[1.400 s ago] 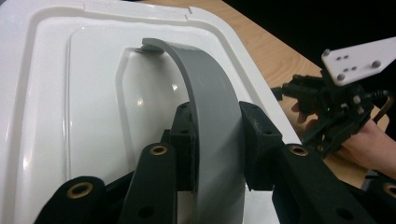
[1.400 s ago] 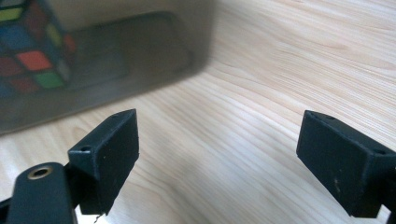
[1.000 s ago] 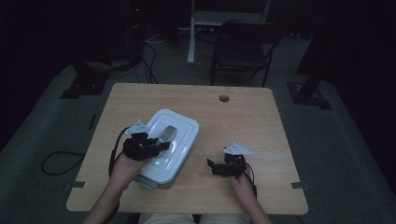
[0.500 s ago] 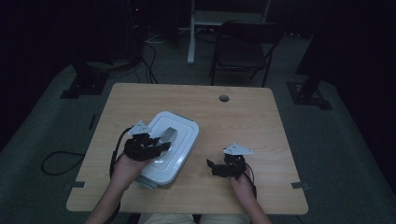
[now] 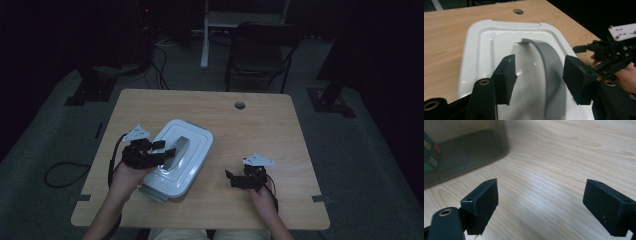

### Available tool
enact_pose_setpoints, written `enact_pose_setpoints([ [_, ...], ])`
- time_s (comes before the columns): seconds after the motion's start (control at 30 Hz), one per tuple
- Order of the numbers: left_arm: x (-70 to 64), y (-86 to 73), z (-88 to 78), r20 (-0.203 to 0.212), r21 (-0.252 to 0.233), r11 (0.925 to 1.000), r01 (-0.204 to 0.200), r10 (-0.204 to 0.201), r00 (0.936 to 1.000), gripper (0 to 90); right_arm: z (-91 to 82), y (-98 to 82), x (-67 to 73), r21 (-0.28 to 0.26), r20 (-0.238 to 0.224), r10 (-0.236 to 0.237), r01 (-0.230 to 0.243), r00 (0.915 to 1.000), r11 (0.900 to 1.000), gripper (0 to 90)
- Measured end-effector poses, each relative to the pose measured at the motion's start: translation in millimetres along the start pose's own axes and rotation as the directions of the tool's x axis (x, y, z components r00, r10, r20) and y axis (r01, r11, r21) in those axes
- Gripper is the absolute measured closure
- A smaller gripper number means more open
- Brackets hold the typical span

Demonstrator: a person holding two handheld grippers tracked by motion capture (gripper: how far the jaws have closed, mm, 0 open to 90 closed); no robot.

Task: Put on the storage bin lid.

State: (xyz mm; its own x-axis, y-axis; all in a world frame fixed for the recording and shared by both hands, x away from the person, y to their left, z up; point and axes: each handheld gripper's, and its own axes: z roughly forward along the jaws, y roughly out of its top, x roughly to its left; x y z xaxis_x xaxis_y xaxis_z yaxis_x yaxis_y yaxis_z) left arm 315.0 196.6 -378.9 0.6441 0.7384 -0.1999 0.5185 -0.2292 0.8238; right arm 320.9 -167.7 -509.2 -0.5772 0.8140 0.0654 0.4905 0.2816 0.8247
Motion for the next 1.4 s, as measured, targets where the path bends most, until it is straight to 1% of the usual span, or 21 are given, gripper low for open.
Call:
enact_pose_setpoints([
  [0.13, 5.9, -0.6, -5.3, 0.0, -0.02, 0.9998, 0.001, -0.001, 1.0, 40.1, 0.4, -2.4, -0.2, 0.003, 0.003, 0.0, 0.0, 1.0, 1.0, 13.0],
  [0.17, 9.3, -1.3, -8.3, 0.016, -0.043, 0.9991, 0.009, -0.009, 0.9998, 40.1, 1.1, -2.7, 0.0, 0.007, 0.004, -0.002, 0.002, 1.0, 1.0, 13.0],
  [0.2, 11.2, -1.6, -9.9, 0.016, -0.052, 0.9986, 0.012, -0.012, 0.9998, 35.0, 2.0, -3.0, 0.7, 0.011, 0.006, -0.006, 0.006, 1.0, 1.0, 13.0],
  [0.27, 15.4, -2.0, -12.4, 0.018, -0.062, 0.9979, 0.022, -0.021, 0.9996, 31.9, 2.7, -2.9, 1.7, 0.017, 0.004, -0.009, 0.009, 0.9999, 1.0, 13.0],
  [0.33, 19.7, -2.6, -13.9, 0.002, -0.067, 0.9976, 0.02, -0.019, 0.9998, 27.7, 3.2, -3.1, 2.1, 0.019, 0.004, -0.014, 0.014, 0.9999, 1.0, 13.0],
  [0.37, 21.7, -3.1, -14.7, 0.002, -0.085, 0.9962, 0.018, -0.018, 0.9998, 27.1, 3.4, -3.3, 2.1, 0.021, 0.004, -0.013, 0.013, 0.9999, 1.0, 12.9],
  [0.4, 24.1, -3.8, -15.2, 0.012, -0.094, 0.9954, 0.018, -0.017, 0.9998, 21.3, 3.6, -3.9, 2.3, 0.02, 0.002, -0.01, 0.01, 1.0, 1.0, 13.0],
  [0.43, 26.1, -3.9, -15.0, 0.007, -0.087, 0.996, 0.02, -0.02, 0.9998, 16.7, 4.1, -4.5, 2.6, 0.021, -0.002, -0.005, 0.005, 1.0, 1.0, 13.0],
  [0.53, 32.5, -4.6, -16.4, -0.025, -0.088, 0.9957, 0.026, -0.028, 0.9993, 10.7, 6.5, -5.6, 4.4, 0.033, -0.006, -0.01, 0.01, 0.9999, 0.999, 13.0],
  [0.67, 39.0, -5.8, -20.2, -0.039, -0.103, 0.9939, 0.04, -0.044, 0.9983, 9.9, 7.4, -5.9, 5.8, 0.038, -0.01, -0.015, 0.015, 0.9998, 0.999, 13.0],
  [0.73, 45.8, -7.8, -22.4, -0.06, -0.085, 0.9949, 0.054, -0.059, 0.9965, 1.9, 7.8, -6.1, 5.8, 0.038, -0.009, -0.018, 0.019, 0.9998, 0.999, 13.0],
  [0.8, 47.7, -9.3, -23.8, -0.086, -0.065, 0.997, 0.043, -0.049, 0.9951, 1.7, 8.2, -6.6, 5.9, 0.042, -0.008, -0.016, 0.017, 0.9998, 0.999, 12.9],
  [0.87, 50.6, -11.4, -25.2, -0.106, -0.068, 0.997, 0.039, -0.046, 0.9933, 1.7, 8.6, -6.7, 6.1, 0.045, -0.009, -0.015, 0.015, 0.9999, 0.999, 12.9],
  [0.97, 52.6, -12.3, -25.7, -0.112, -0.069, 0.9968, 0.041, -0.048, 0.9925, 1.7, 9.0, -6.8, 6.4, 0.046, -0.007, -0.016, 0.016, 0.9999, 0.999, 13.0],
  [1.0, 59.5, -15.8, -27.4, -0.131, -0.099, 0.994, 0.048, -0.061, 0.9895, 1.7, 9.4, -6.9, 6.6, 0.048, -0.007, -0.018, 0.018, 0.9998, 0.999, 12.9],
  [1.03, 62.2, -17.3, -27.4, -0.127, -0.109, 0.9925, 0.055, -0.068, 0.9896, 1.7, 9.4, -7.0, 6.7, 0.05, -0.006, -0.019, 0.02, 0.9998, 0.999, 12.9],
  [1.17, 70.4, -23.2, -24.9, -0.141, -0.091, 0.9928, 0.078, -0.091, 0.9858, 1.8, 9.3, -7.5, 6.6, 0.051, -0.006, -0.018, 0.019, 0.9998, 0.999, 12.9],
  [1.2, 75.3, -28.1, -23.8, -0.157, -0.1, 0.9905, 0.095, -0.11, 0.9815, 1.8, 9.4, -7.6, 6.5, 0.051, -0.006, -0.019, 0.019, 0.9998, 0.999, 13.0],
  [1.3, 82.5, -33.7, -23.2, -0.183, -0.106, 0.9888, 0.106, -0.124, 0.9752, 1.8, 10.2, -8.0, 6.6, 0.053, -0.005, -0.021, 0.021, 0.9998, 0.998, 13.0],
  [1.33, 82.5, -33.7, -23.2, -0.183, -0.106, 0.9888, 0.106, -0.124, 0.9752, 1.8, 10.2, -8.0, 6.6, 0.053, -0.005, -0.021, 0.021, 0.9998, 0.998, 13.0],
  [1.4, 89.3, -38.8, -22.5, -0.217, -0.126, 0.9862, 0.108, -0.133, 0.9671, 1.8, 10.5, -8.1, 7.0, 0.058, -0.003, -0.022, 0.022, 0.9998, 0.998, 13.0],
])
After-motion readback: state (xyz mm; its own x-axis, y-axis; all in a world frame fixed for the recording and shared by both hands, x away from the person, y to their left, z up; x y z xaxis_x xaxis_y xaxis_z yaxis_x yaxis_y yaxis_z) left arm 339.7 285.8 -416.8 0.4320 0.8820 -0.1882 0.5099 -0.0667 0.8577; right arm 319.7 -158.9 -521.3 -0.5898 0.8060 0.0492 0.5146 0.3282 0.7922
